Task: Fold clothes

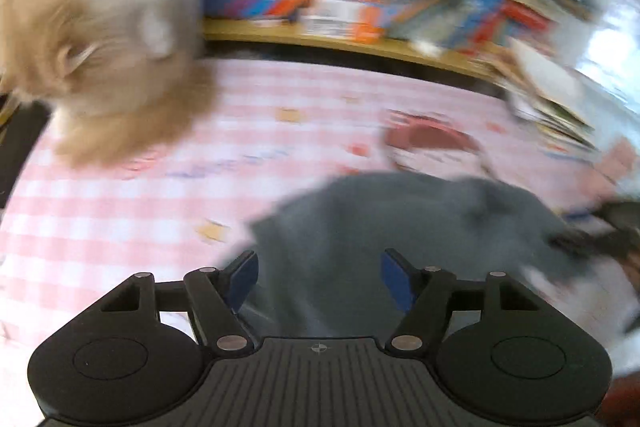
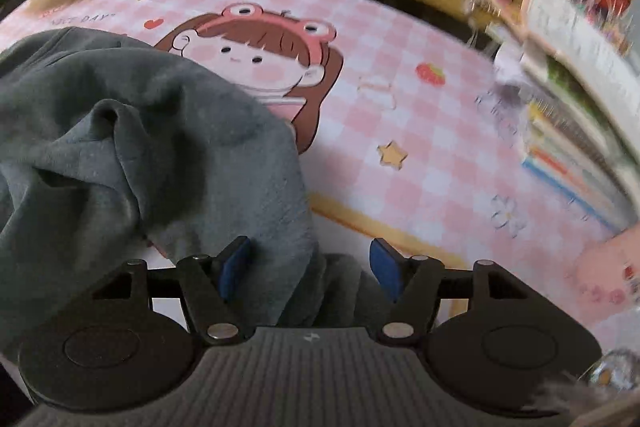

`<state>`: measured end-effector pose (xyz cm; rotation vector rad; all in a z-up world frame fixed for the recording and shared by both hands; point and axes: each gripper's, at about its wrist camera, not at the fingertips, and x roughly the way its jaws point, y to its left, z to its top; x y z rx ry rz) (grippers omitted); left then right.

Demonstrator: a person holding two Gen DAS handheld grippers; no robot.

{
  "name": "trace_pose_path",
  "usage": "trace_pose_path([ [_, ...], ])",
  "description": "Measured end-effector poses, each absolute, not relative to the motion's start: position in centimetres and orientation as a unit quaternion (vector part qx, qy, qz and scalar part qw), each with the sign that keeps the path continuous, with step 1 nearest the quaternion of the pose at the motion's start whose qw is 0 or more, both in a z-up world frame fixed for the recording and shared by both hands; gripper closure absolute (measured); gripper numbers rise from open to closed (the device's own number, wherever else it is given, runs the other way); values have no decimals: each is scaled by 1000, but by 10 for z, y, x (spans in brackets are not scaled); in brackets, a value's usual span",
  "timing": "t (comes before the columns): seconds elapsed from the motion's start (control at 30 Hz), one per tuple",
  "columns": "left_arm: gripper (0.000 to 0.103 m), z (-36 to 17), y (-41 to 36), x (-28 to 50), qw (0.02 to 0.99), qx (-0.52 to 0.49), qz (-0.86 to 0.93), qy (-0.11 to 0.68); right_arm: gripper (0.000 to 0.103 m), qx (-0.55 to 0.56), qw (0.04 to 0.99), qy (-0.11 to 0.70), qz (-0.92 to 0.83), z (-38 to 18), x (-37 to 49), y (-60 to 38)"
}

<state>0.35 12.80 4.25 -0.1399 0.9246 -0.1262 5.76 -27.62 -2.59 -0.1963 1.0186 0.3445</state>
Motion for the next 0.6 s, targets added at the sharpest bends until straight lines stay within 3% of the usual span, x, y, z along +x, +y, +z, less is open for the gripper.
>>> trace_pose_path([
  [0.17, 35, -6, 128, 53, 861, -69, -27, 503, 75, -111, 853, 489, 148, -29, 62, -289],
  [0.2, 39, -12, 129, 56, 857, -86, -35, 506, 77, -108, 858, 484, 139, -27, 59, -292],
  [0.23, 52, -17, 130, 58, 853, -102, -43, 510, 80, -106, 862, 478, 129, -24, 57, -295],
  [0.27, 72, -22, 131, 61, 849, -118, -50, 513, 83, -103, 867, 473, 120, -21, 54, -298],
  [0.43, 87, 12, 101, 70, 880, -111, -94, 453, 86, -90, 888, 445, 74, -6, 42, -314],
  [0.6, 90, 120, 37, 84, 929, -99, -181, 308, 86, -87, 923, 374, -27, 39, 34, -363],
])
